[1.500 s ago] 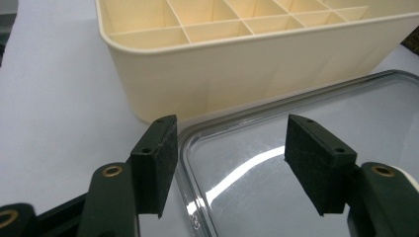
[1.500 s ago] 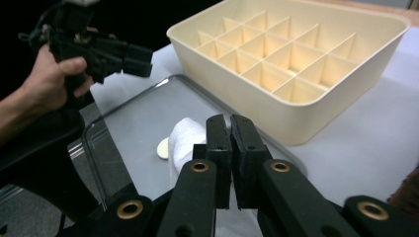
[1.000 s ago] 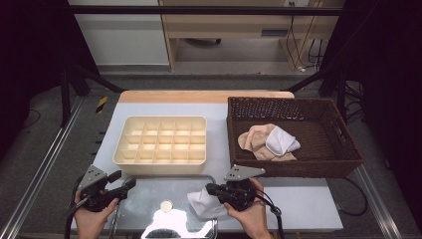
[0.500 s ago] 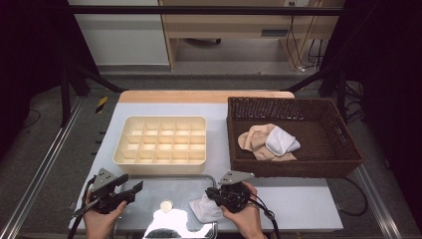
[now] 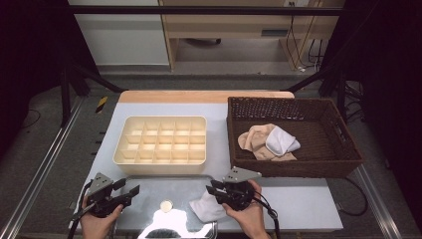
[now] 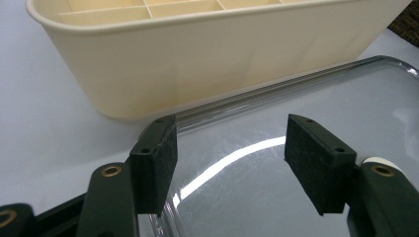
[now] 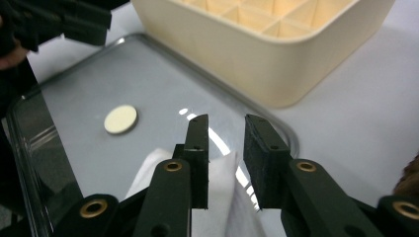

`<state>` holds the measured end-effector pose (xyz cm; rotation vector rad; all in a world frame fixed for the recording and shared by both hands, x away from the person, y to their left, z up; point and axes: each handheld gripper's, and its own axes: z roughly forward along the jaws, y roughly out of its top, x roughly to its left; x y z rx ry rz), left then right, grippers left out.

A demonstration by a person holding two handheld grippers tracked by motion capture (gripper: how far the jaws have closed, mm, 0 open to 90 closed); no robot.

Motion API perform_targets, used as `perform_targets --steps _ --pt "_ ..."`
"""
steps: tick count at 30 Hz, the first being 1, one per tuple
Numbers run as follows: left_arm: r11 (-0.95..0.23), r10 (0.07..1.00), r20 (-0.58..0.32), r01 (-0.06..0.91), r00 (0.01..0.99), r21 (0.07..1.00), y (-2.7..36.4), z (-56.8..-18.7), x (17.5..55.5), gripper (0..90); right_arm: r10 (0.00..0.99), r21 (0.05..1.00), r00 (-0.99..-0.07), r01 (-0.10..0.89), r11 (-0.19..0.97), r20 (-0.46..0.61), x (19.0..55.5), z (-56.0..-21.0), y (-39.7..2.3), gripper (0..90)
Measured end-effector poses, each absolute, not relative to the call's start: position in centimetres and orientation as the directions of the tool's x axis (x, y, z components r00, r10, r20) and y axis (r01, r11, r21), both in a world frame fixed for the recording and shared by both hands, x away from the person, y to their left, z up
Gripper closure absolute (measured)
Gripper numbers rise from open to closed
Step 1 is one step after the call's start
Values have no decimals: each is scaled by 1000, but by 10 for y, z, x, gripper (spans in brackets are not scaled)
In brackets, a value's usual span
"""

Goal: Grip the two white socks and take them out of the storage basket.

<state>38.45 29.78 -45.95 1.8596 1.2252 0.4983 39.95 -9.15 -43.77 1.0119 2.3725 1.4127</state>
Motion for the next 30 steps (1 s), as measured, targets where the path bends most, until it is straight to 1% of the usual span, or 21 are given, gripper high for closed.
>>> perform_targets --steps 8,13,18,30 --pt "-174 888 -118 562 445 808 301 -462 385 381 670 865 -723 434 253 167 400 -417 -106 683" --pt "-170 887 -126 568 444 805 301 -462 386 382 696 881 -702 414 228 149 404 -401 -120 649" --pt "-168 888 -127 569 443 805 302 -463 387 382 728 893 -672 401 204 135 415 -385 -135 602" --pt "-169 892 -117 561 437 810 304 -463 387 382 792 905 -602 387 176 103 441 -360 -157 560"
